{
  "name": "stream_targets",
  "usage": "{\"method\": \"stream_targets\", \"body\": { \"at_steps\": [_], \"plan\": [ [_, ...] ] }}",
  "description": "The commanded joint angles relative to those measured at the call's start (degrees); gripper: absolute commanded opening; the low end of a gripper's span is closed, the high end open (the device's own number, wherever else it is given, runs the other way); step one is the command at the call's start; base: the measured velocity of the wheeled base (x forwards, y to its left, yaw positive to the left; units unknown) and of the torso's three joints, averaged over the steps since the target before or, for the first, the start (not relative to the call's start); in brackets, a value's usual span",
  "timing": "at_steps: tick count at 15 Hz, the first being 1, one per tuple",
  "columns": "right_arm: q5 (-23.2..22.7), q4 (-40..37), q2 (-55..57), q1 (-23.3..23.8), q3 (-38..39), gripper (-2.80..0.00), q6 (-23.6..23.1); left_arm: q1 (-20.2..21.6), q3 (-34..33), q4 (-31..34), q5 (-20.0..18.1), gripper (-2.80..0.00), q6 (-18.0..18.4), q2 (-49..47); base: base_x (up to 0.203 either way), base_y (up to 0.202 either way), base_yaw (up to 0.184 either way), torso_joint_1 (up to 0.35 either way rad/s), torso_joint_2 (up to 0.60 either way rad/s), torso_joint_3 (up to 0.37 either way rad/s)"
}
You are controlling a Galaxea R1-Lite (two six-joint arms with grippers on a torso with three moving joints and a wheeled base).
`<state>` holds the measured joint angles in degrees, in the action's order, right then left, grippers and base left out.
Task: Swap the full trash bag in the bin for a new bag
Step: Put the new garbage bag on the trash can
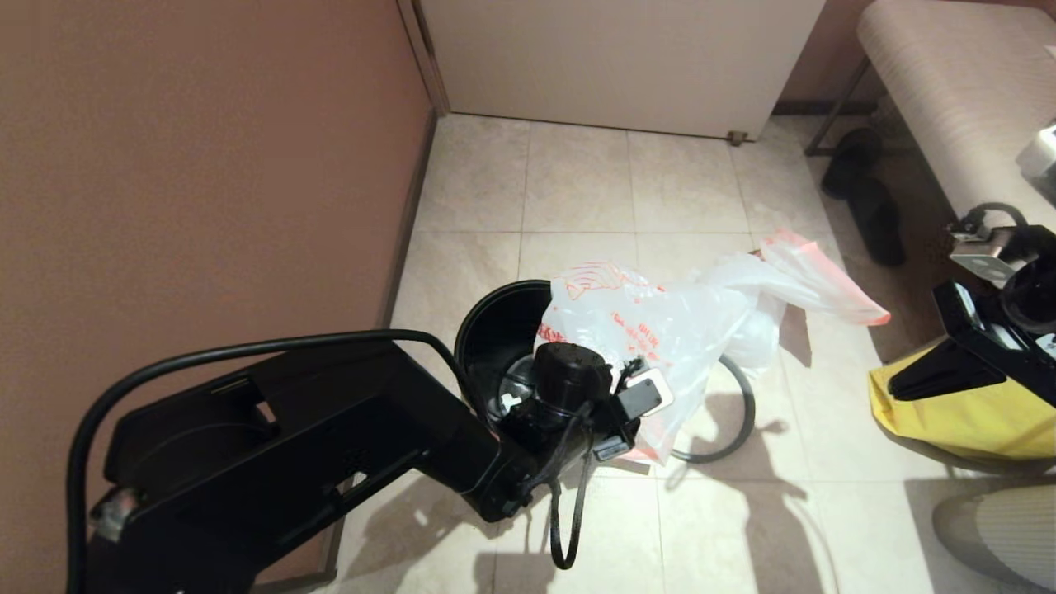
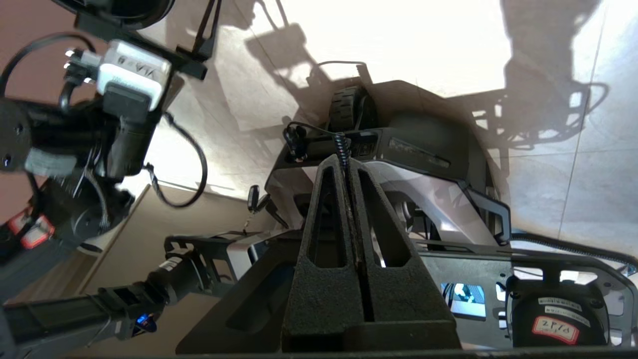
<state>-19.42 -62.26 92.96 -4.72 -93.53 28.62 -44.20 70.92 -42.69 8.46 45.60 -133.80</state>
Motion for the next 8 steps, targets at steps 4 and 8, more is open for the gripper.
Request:
{"method": "stream_targets", "body": {
  "at_steps": [4, 8],
  "plan": [
    [0.0, -0.9, -0.9, 0.3, -0.1, -2.80, 2.5, 0.1, 3.8, -0.3, -1.6, 0.00, 15.2, -3.1, 0.000, 0.000, 0.000, 0.000, 0.00, 0.000],
    [0.0, -1.0, -0.6, 0.5, 0.2, -2.80, 2.6, 0.4, 4.1, -0.3, -1.7, 0.00, 27.3, -2.8, 0.000, 0.000, 0.000, 0.000, 0.00, 0.000]
  ]
}}
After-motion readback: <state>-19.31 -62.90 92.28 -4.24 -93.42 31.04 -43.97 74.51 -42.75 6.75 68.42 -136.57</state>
